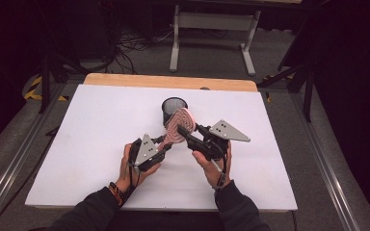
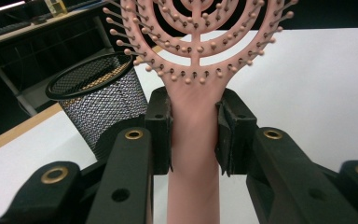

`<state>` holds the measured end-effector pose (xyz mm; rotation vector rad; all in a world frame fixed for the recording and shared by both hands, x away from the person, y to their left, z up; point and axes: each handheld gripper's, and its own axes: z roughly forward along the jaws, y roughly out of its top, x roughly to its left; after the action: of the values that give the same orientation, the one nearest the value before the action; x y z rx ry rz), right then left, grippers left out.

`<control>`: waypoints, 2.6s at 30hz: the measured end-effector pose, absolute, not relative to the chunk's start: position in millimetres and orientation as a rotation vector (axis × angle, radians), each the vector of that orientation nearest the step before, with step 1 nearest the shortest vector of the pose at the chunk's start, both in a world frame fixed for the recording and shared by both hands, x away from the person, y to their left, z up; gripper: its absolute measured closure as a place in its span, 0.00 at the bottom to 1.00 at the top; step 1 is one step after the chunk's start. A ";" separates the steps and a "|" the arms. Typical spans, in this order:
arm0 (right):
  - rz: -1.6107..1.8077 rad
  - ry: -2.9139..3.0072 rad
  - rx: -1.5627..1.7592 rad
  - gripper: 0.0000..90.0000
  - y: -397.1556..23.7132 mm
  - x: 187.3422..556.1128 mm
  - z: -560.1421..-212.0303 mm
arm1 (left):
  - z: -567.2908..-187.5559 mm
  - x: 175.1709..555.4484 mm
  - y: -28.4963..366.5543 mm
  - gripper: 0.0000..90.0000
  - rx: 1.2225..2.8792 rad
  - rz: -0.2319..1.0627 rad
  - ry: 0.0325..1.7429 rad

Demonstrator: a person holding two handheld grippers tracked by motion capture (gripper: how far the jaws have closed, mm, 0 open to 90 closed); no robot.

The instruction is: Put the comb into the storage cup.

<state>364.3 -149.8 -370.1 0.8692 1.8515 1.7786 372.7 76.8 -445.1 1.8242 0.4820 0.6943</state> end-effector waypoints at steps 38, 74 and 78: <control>1.673 1.825 0.726 0.72 -160.9 346.7 -363.2 | -452.0 367.7 72.0 0.29 1.944 0.593 0.393; 1.627 1.742 0.758 0.72 -193.2 350.7 -351.9 | -430.3 355.4 146.4 0.08 1.861 0.562 0.299; 1.626 1.729 0.761 0.72 -196.7 351.1 -349.4 | -432.4 353.0 160.5 0.08 1.862 0.570 0.315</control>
<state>351.1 -196.7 -349.4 0.7609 1.7289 1.6264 353.0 160.5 -432.4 1.8624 0.3148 0.5696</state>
